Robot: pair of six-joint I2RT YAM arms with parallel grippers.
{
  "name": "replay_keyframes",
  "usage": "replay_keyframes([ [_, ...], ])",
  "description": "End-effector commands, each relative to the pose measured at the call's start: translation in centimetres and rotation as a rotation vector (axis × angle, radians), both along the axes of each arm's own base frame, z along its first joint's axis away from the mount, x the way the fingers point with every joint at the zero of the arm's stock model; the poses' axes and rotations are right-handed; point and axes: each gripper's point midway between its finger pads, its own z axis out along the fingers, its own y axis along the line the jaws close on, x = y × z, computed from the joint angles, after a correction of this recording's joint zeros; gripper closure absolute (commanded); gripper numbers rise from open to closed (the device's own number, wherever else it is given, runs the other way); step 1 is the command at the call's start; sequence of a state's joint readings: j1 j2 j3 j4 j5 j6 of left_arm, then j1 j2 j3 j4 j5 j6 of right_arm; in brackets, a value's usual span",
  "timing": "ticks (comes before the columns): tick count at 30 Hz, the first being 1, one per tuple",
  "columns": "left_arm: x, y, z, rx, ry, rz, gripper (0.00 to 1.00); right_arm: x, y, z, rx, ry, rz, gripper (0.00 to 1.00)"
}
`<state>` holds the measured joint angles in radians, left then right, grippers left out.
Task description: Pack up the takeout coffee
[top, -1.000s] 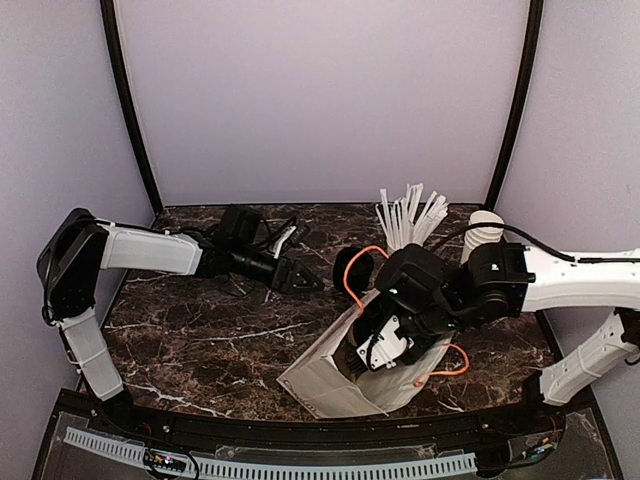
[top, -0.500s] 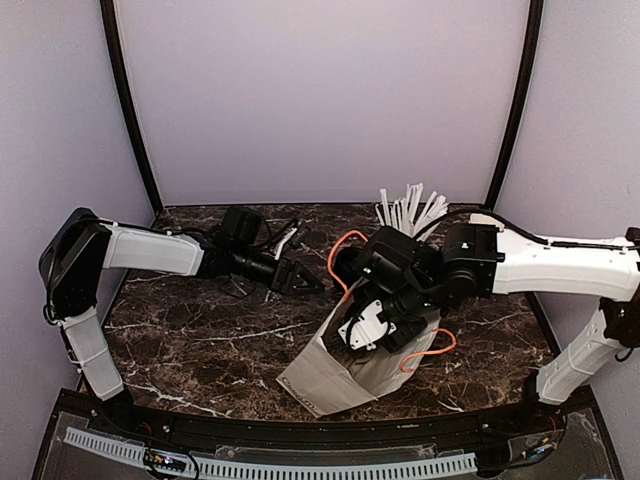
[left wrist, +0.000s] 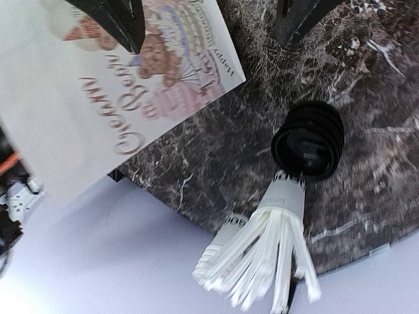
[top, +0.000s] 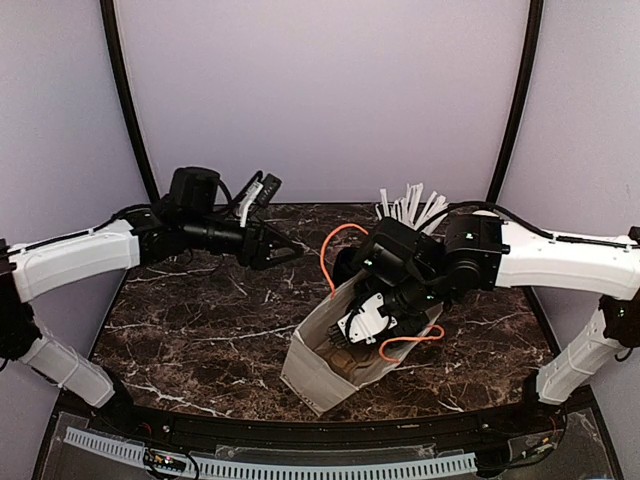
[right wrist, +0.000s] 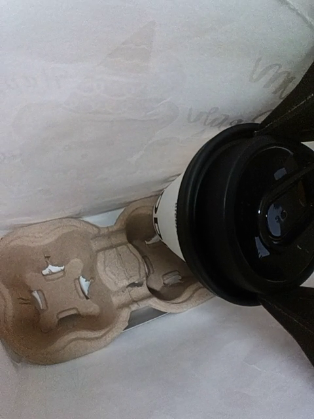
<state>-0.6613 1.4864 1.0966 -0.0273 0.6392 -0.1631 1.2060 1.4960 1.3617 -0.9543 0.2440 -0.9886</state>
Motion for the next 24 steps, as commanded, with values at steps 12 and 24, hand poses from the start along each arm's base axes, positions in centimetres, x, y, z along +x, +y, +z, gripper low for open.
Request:
replay_keyframes([
  [12,-13.0,0.5,9.7,0.165,-0.136,-0.196,0.31,0.1,0.2,1.7,0.070,-0.001,-0.068,0.30],
  [24,-14.7,-3.0,6.7,0.413,-0.110,-0.149,0.42,0.1,-1.1,1.3,0.066,-0.031,-0.091,0.29],
])
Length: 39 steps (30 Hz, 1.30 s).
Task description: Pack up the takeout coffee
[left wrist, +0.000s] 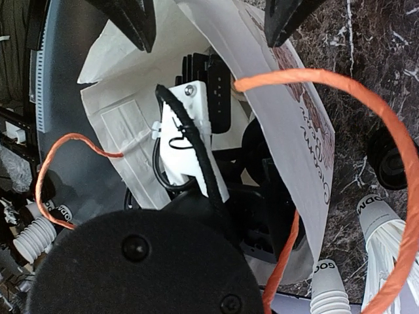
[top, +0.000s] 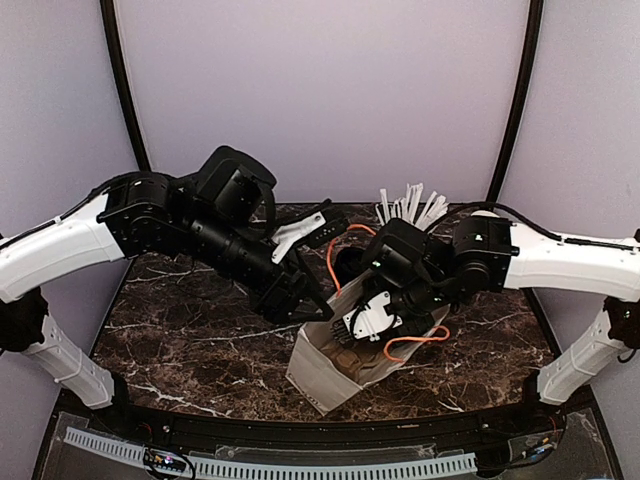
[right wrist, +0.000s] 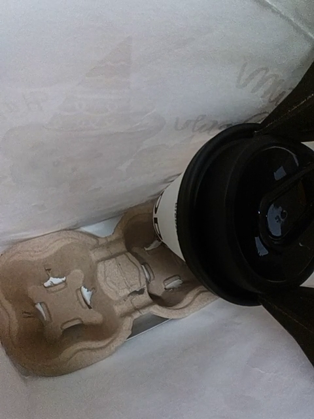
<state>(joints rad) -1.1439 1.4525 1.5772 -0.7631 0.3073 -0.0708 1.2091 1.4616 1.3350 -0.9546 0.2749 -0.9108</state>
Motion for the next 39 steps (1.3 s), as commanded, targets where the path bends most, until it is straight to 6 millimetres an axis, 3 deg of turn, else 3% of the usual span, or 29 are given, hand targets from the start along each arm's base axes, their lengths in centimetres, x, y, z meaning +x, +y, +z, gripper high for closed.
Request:
replay_keyframes([
  [1,1.4,1.0,-0.7,0.124,-0.039,0.123,0.44,0.0,-0.2,1.1,0.041,-0.029,-0.012,0.29],
  [12,1.5,-1.0,-1.1,0.109,-0.051,0.077,0.97,-1.4,-0.7,0.7,0.057,-0.019,0.012,0.29],
  [20,0.0,-3.4,2.1,-0.085,-0.146,-0.098,1.00,-3.2,-1.5,1.0,0.089,0.006,0.042,0.30],
  [26,-0.1,-4.2,1.6,-0.086,-0.195,-0.166,0.77,-4.1,-2.6,0.8,0.111,-0.010,0.069,0.30],
  [27,-0.1,-4.3,1.6,-0.088,-0.204,-0.173,0.68,-4.2,-2.7,0.8,0.115,-0.014,0.073,0.30],
  [32,0.1,-3.8,3.7,-0.155,-0.306,-0.191,0.44,-4.3,-3.5,0.1,0.095,-0.027,0.093,0.31],
  [33,0.4,-3.6,3.8,-0.157,-0.328,-0.186,0.43,-4.4,-3.7,0.1,0.096,-0.032,0.105,0.31],
  [35,1.2,-2.9,5.7,-0.228,-0.368,-0.164,0.40,-4.6,-4.0,-0.1,0.092,-0.045,0.137,0.31],
  [38,2.8,-1.8,6.3,-0.308,-0.325,-0.141,0.39,-4.6,-4.6,-0.3,0.074,-0.073,0.159,0.30],
  [39,4.5,-1.1,5.9,-0.327,-0.305,-0.093,0.39,-4.5,-4.7,-0.5,0.063,-0.078,0.159,0.30],
])
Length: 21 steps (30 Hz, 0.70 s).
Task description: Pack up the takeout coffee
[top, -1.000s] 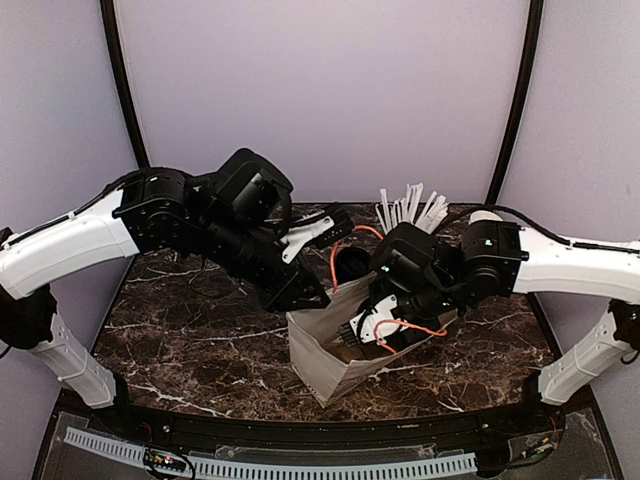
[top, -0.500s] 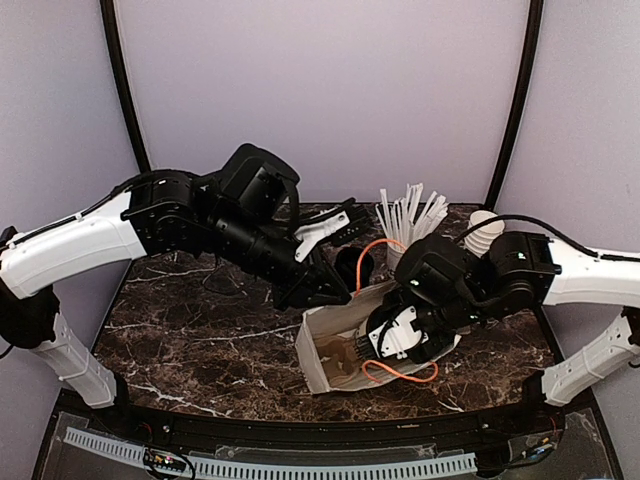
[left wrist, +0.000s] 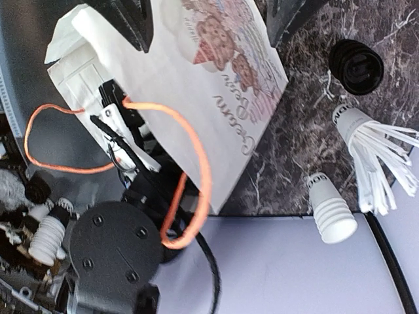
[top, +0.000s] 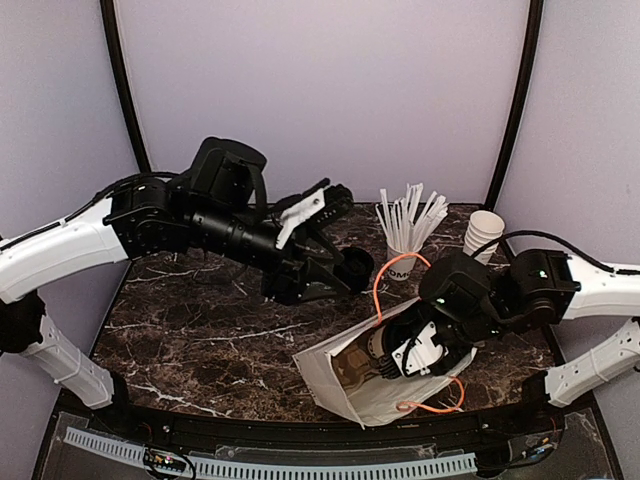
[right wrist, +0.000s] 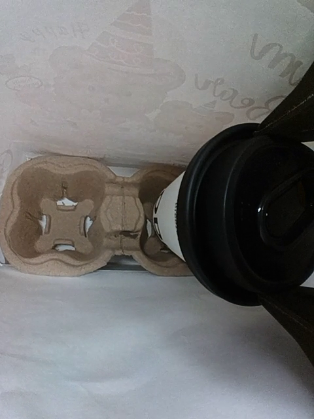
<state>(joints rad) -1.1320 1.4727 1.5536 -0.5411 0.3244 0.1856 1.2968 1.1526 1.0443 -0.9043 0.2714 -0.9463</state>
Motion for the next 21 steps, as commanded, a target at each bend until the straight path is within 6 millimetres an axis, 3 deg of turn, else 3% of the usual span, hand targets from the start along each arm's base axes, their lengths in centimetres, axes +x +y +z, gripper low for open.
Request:
replay_keyframes([
  [1,3.3,2.2,3.2,-0.192,0.007,0.029,0.39,0.2,0.1,0.4,0.005,-0.054,0.039,0.30],
  [2,4.8,2.8,2.3,-0.198,0.021,0.067,0.39,0.3,0.0,0.4,0.003,-0.061,0.040,0.30],
  [5,7.1,3.8,0.2,-0.190,0.063,0.102,0.39,0.6,0.2,0.4,-0.001,-0.093,0.049,0.30],
  [11,10.5,5.3,-4.4,-0.180,0.183,0.169,0.41,1.5,0.8,0.2,0.002,-0.143,0.066,0.30],
  [17,12.1,5.5,-8.1,-0.176,0.276,0.200,0.41,2.2,1.8,0.1,0.026,-0.136,0.058,0.29],
  [21,12.2,5.3,-8.6,-0.184,0.322,0.191,0.42,2.7,1.9,-0.5,0.012,-0.107,0.035,0.28],
])
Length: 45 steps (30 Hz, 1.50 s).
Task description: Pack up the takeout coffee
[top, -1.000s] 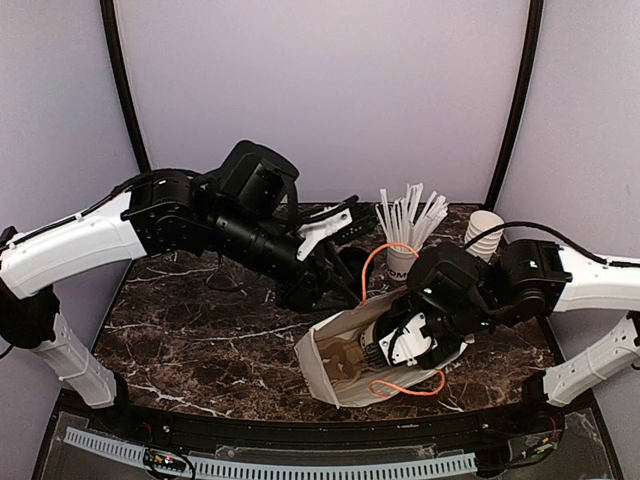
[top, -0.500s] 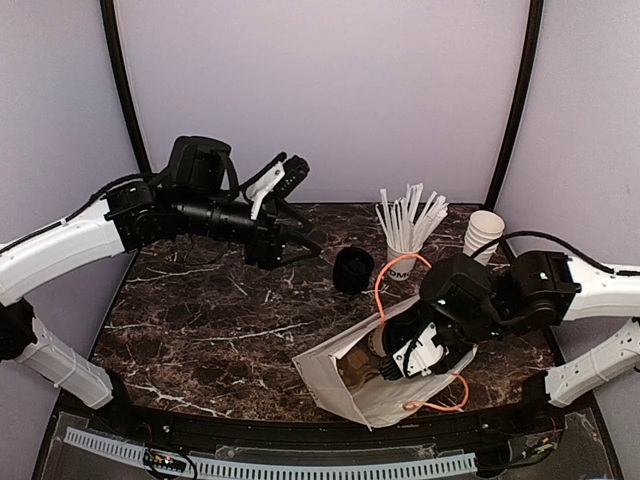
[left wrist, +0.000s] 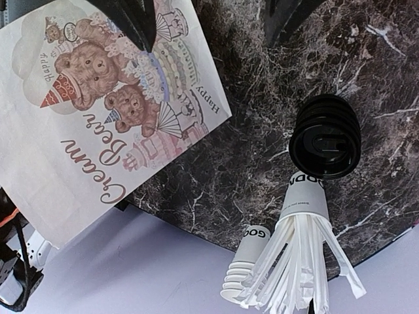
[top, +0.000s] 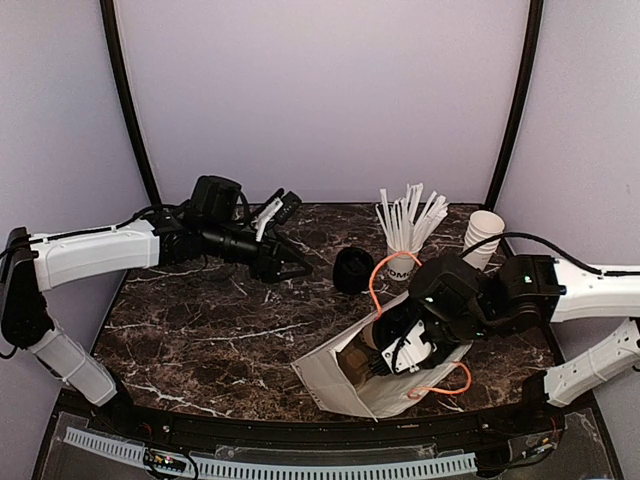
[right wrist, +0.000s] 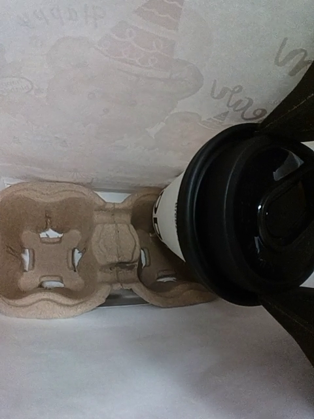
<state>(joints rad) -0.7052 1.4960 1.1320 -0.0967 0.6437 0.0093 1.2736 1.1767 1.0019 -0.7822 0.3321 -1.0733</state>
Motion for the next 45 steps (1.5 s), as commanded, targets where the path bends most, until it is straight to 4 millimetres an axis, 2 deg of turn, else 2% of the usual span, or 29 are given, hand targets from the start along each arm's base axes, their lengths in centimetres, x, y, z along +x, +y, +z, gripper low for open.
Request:
replay_keyframes([
  [1,-0.4,-0.6,1.0,-0.077,0.026,-0.041,0.42,0.7,0.9,-0.1,0.026,0.017,-0.021,0.28],
  [18,-1.0,-0.1,0.6,-0.078,0.057,-0.048,0.43,1.6,1.5,-2.4,-0.067,0.182,-0.126,0.28],
  [36,-2.6,1.7,0.2,-0.082,0.069,-0.027,0.43,-1.0,1.9,-3.4,-0.250,0.566,-0.231,0.31],
  [45,-3.0,2.2,-0.1,-0.079,0.076,-0.013,0.43,-0.9,1.5,-5.3,-0.292,0.591,-0.262,0.32],
])
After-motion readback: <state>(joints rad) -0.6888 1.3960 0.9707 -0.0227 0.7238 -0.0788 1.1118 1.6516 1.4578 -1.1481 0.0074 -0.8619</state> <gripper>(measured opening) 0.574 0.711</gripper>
